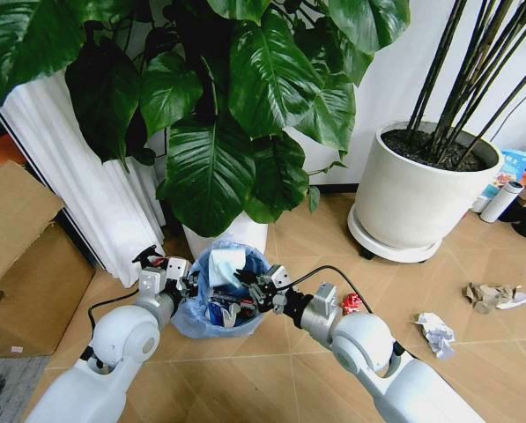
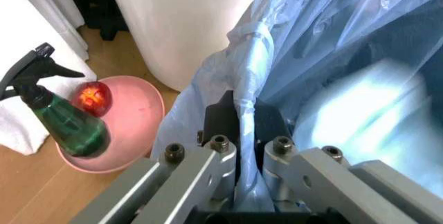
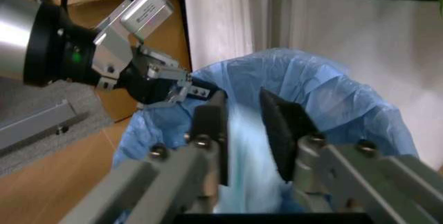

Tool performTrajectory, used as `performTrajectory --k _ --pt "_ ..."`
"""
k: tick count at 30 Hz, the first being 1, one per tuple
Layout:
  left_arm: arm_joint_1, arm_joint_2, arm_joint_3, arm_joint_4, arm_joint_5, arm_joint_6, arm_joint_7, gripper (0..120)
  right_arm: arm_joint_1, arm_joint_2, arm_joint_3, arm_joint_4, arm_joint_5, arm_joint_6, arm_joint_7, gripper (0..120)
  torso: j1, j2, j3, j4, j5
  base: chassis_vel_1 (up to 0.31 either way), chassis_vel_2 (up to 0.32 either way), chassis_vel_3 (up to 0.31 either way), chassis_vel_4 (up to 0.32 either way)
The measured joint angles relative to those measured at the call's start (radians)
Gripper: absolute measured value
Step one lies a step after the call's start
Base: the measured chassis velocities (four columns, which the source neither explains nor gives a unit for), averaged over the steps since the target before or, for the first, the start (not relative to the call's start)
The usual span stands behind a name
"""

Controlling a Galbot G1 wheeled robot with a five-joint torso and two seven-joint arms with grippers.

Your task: Pick up the trash bin and place the garbage on the floor into it.

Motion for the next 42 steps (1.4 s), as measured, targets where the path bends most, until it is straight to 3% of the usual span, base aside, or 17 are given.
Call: performTrajectory --k 2,10,12,21,30,34,40,42 --pt "-0.004 -0.001 0.0 0.003 0.0 0.0 0.0 0 -0.004 -0.002 0.002 -0.001 0.0 0.003 -0.005 32 0.0 0.0 0.0 -0.0001 0.0 0.0 0.0 0.0 0.0" --pt "-0.01 -0.002 -0.003 0.007 -0.001 0.0 0.0 0 -0.014 0.02 0.039 0.015 -0.006 0.021 -0.002 57 0.0 0.0 0.0 -0.0001 0.0 0.0 0.0 0.0 0.0" --pt "-0.008 -0.002 -0.012 0.008 -0.001 0.0 0.002 0 -0.021 0.037 0.075 0.049 -0.009 0.022 0.028 69 0.0 0.0 0.0 -0.0001 0.0 0.0 0.0 0.0 0.0" --pt "0.0 -0.012 -0.025 0.004 0.0 0.0 0.005 0 -0.089 0.022 0.175 0.118 -0.001 0.013 0.128 98 0.0 0.0 0.0 -0.0001 0.0001 0.0 0.0 0.0 0.0" --pt "0.009 -0.016 -0.038 -0.01 0.004 0.0 0.012 0 -0.207 0.003 0.391 0.067 -0.002 0.015 0.168 100 0.0 0.0 0.0 -0.0002 0.0004 0.0 0.0 0.0 0.0" --pt "0.011 -0.022 -0.039 -0.015 0.012 0.0 0.015 0 -0.214 -0.004 0.477 -0.068 0.016 0.035 0.169 100 0.0 0.0 0.0 -0.0003 0.0004 0.0 0.0 0.0 0.0" --pt "0.013 -0.028 -0.038 -0.019 0.025 0.0 0.018 0 -0.142 0.019 0.484 -0.272 0.05 0.053 0.2 100 0.0 0.0 0.0 -0.0003 0.0 0.0 0.0 0.0 0.0" --pt "0.015 -0.027 -0.037 -0.024 0.026 0.0 0.019 0 -0.079 0.047 0.465 -0.402 0.075 0.061 0.212 100 0.0 0.0 0.0 -0.0001 0.0002 0.0 0.0 0.0 0.0"
